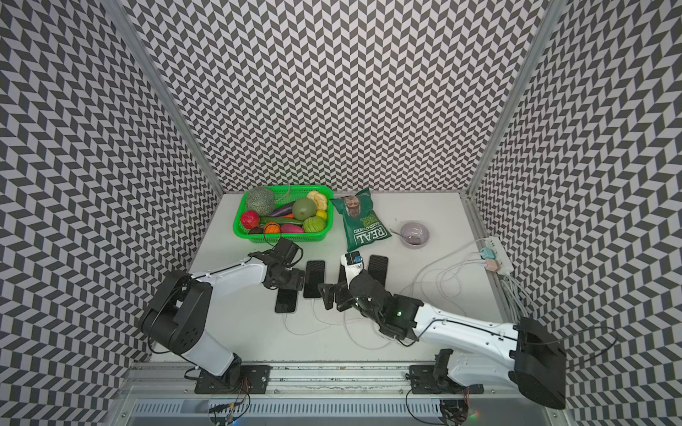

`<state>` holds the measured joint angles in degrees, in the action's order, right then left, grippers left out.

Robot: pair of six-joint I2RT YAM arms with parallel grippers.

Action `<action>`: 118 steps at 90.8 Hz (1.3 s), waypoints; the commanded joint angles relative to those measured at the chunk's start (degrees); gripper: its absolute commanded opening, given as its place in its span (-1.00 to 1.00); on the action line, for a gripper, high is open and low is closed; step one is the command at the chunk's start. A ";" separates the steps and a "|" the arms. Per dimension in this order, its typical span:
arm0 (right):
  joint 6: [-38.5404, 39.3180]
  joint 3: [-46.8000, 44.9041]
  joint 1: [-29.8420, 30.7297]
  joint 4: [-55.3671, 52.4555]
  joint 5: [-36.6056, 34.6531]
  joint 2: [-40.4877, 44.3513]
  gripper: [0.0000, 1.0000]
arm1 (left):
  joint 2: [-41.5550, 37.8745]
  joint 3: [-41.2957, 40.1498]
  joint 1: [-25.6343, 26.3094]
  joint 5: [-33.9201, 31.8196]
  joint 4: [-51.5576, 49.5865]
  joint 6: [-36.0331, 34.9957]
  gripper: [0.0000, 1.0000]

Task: Unplug the charging cable from the phone
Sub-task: Pick up the phone at the center of the board.

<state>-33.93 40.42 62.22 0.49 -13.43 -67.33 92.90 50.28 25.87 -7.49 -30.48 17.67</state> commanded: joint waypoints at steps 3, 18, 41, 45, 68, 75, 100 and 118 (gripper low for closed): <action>0.45 1.93 0.43 2.54 0.69 -0.65 0.99 | 2.22 -0.62 0.24 0.28 -1.17 -0.53 0.46; 0.13 1.78 0.45 3.22 1.66 -1.55 0.99 | 1.04 -0.34 0.10 -0.50 -0.97 -0.27 0.09; -2.37 -2.08 0.67 10.69 6.34 -4.00 0.99 | -2.16 -0.10 -3.59 3.89 1.03 -0.01 -0.81; -4.57 -2.89 0.96 13.08 9.28 -4.56 0.99 | -2.70 -0.08 -4.46 5.10 1.37 -0.06 -0.88; -8.06 -4.11 3.91 21.10 12.83 -10.17 0.94 | -5.96 0.11 -6.31 8.95 2.18 -1.26 -1.00; -8.52 -3.39 4.94 22.48 13.43 -12.65 0.91 | -6.33 0.18 -6.36 9.69 2.08 -1.58 -1.00; -9.35 1.82 7.83 24.67 15.49 -23.23 0.81 | -8.70 -0.11 -6.36 10.04 2.00 -1.87 -1.00; -10.17 5.25 8.27 25.37 16.03 -29.61 0.74 | -9.53 -0.31 -6.30 10.38 1.99 -1.98 -1.00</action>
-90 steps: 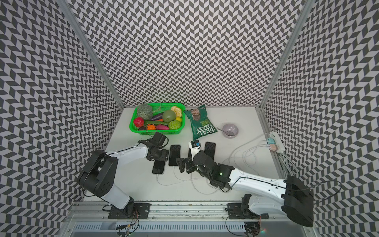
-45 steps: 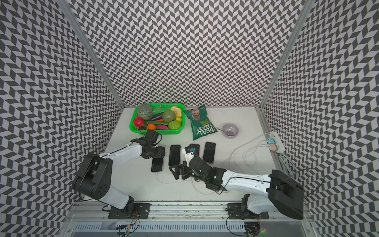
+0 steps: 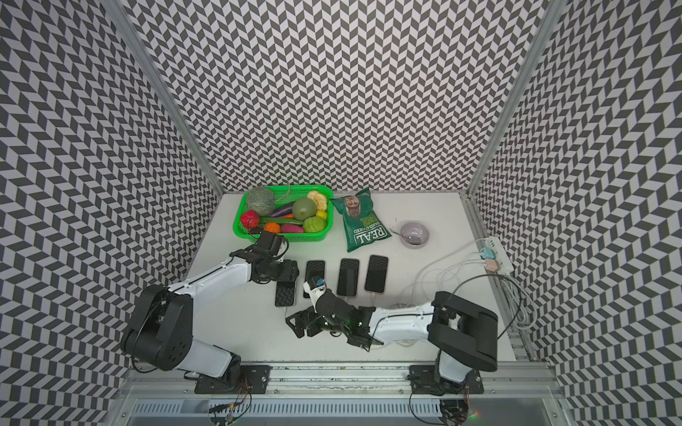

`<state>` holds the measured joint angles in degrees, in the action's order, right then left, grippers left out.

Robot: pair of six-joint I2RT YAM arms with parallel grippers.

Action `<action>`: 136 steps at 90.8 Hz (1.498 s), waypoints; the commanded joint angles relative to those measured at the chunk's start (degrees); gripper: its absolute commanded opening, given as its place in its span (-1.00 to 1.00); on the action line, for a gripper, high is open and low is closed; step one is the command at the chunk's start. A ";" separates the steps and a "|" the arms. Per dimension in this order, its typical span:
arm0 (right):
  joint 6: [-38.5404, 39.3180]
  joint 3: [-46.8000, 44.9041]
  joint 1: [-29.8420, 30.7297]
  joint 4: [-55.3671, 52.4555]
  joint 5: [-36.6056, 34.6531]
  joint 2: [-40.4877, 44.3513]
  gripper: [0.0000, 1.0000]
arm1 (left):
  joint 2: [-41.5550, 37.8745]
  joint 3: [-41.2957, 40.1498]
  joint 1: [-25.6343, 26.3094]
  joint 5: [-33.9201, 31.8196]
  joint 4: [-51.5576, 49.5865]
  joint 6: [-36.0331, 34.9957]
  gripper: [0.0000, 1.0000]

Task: Unplug the charging cable from the phone
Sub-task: Pick up the phone at the center of the board, then remove the charging cable from the phone.

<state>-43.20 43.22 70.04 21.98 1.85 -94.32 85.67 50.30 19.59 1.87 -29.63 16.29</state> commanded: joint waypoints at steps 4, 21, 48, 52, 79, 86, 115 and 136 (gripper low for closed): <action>-0.92 2.99 0.45 4.09 0.65 -3.59 0.73 | -2.36 -0.34 0.00 1.07 1.15 -0.65 -1.00; -0.16 6.39 0.45 4.00 1.37 -8.27 0.60 | -2.75 -0.33 0.00 1.23 0.99 -0.90 -1.00; -1.18 8.02 0.40 4.95 2.14 -12.82 0.53 | -2.31 0.33 0.00 0.48 -0.32 -1.83 -1.00; -1.18 7.95 0.31 5.08 2.34 -13.09 0.53 | -2.12 0.53 0.00 0.30 -0.81 -1.95 -1.00; -0.77 6.79 -0.14 6.00 3.38 -12.74 0.52 | -1.37 5.73 2.22 -1.28 -4.87 -1.18 -1.00; -0.52 6.11 -0.36 6.45 3.69 -11.81 0.53 | -1.33 7.01 2.86 -1.79 -5.91 -0.97 -1.00; 0.53 2.97 -2.27 9.95 6.07 -9.56 0.51 | -1.67 9.70 5.13 -2.25 -8.55 0.28 -1.00; -0.40 0.50 -4.79 15.74 9.10 -10.14 0.45 | -1.12 11.36 7.40 -2.57 -9.42 1.49 -1.00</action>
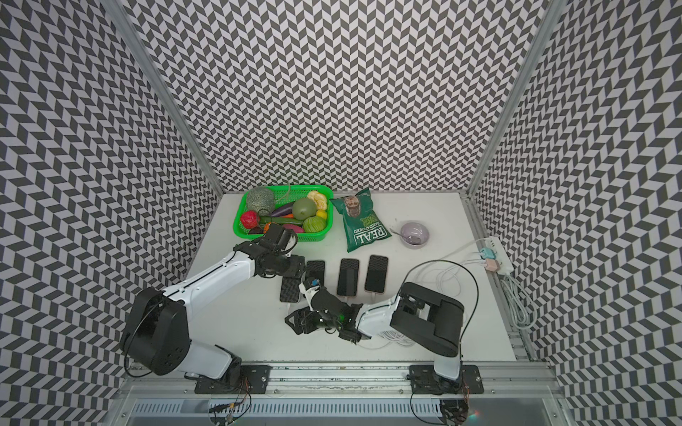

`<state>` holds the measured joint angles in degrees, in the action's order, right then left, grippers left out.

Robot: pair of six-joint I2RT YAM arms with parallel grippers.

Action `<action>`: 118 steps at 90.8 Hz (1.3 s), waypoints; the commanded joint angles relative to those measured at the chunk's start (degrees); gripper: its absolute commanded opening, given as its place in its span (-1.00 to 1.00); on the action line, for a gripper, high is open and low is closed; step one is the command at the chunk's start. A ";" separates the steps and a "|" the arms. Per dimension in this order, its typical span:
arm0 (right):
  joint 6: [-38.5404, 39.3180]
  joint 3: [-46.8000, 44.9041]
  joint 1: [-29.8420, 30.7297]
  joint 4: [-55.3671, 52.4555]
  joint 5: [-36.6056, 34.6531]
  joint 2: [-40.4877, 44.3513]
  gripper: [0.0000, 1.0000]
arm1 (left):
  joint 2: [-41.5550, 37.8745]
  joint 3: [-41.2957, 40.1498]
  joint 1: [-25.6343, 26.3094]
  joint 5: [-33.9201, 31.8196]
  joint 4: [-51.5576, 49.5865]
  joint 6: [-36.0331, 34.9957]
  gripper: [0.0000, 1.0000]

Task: Unplug the charging cable from the phone
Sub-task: Remove the charging cable from the phone.

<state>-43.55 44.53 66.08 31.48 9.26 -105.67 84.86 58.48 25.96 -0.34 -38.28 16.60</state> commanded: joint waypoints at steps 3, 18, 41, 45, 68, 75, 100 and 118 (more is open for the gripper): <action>-0.33 -0.85 -0.89 6.27 1.65 1.03 0.45 | -0.17 3.44 1.25 -0.36 -0.86 1.23 -1.00; -1.84 -0.47 -0.99 8.21 2.47 -0.32 0.39 | -0.11 4.15 1.82 -0.39 -1.07 1.59 -1.00; -5.20 -0.21 -0.97 11.40 2.70 -3.33 0.28 | 0.05 4.80 2.17 -0.43 -1.42 1.64 -1.00; -5.69 -0.22 -1.01 11.85 2.77 -3.80 0.25 | 0.06 4.93 2.18 -0.45 -1.44 1.60 -1.00; -7.32 0.69 -0.98 13.42 2.59 -6.03 0.08 | 0.21 5.46 2.26 -0.04 -1.36 1.59 -1.00; -7.70 1.16 -0.94 13.88 2.89 -6.76 0.05 | 0.21 5.46 2.21 0.19 -1.21 1.59 -1.00; -8.49 2.26 -0.88 15.02 3.57 -8.06 -0.20 | 0.26 5.11 2.23 0.33 -0.50 1.36 -1.00; -8.47 2.82 -0.65 15.45 4.37 -8.37 -0.43 | 0.27 4.89 2.09 0.42 0.03 1.24 -1.00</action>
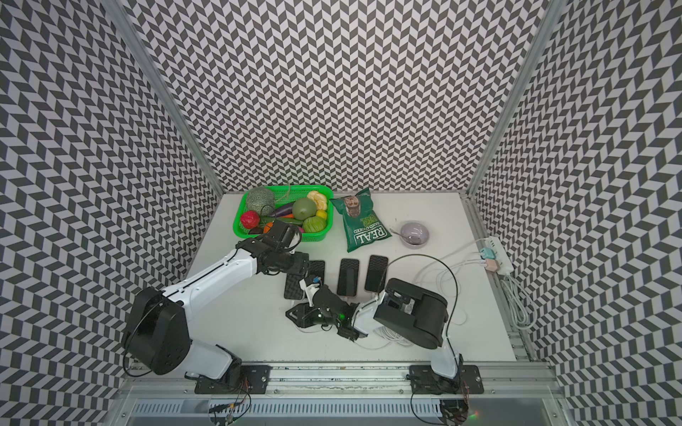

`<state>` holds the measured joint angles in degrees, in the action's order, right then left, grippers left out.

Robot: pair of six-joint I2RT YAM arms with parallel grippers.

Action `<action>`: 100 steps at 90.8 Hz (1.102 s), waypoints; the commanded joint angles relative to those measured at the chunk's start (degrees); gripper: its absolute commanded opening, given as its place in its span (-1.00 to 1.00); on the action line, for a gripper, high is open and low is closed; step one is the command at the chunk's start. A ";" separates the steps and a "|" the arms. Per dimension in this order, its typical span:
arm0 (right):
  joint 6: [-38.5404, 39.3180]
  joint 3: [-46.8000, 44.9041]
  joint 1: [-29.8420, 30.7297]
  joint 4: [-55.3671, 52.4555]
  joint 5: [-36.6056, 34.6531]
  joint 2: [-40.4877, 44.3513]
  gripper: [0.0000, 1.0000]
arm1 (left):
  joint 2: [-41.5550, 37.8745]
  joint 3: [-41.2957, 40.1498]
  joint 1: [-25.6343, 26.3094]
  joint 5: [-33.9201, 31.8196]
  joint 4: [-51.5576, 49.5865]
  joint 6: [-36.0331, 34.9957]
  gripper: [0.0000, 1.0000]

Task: Unplug the charging cable from the phone
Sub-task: Remove the charging cable from the phone.

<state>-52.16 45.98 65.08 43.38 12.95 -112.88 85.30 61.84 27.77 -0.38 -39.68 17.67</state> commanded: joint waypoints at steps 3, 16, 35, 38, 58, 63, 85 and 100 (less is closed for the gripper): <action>0.16 1.44 0.36 3.56 0.75 -1.20 -0.46 | -0.15 1.46 0.28 0.47 1.52 0.17 -1.00; 0.47 1.31 0.64 3.68 0.67 -1.05 -0.60 | -0.13 1.29 0.27 0.64 1.92 0.15 -1.00; 1.27 1.65 1.10 2.61 0.41 -0.90 -0.81 | -0.50 0.55 0.15 0.91 2.92 0.21 -1.00; 1.35 1.65 1.22 2.48 0.41 -0.86 -0.84 | -0.50 0.41 0.12 0.91 3.14 0.24 -1.00; 3.20 2.69 2.10 0.01 -0.22 -0.72 -0.95 | -0.51 0.15 -0.52 0.82 4.45 0.55 -1.00; 3.56 2.87 2.28 -0.42 -0.37 -0.69 -0.96 | -0.48 0.24 -0.81 0.43 4.74 0.78 -1.00; 4.80 3.40 3.22 -1.78 -0.82 -1.09 -0.98 | -0.16 0.57 -2.20 -0.16 6.20 1.22 -1.00; 5.22 3.51 3.51 -2.33 -0.91 -1.76 -0.99 | 0.52 0.80 -3.30 -0.71 6.76 0.84 -1.00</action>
<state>-48.23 48.36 68.12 39.90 11.64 -112.99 85.49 61.58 25.34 -0.45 -36.16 18.09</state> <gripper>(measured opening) 0.049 0.778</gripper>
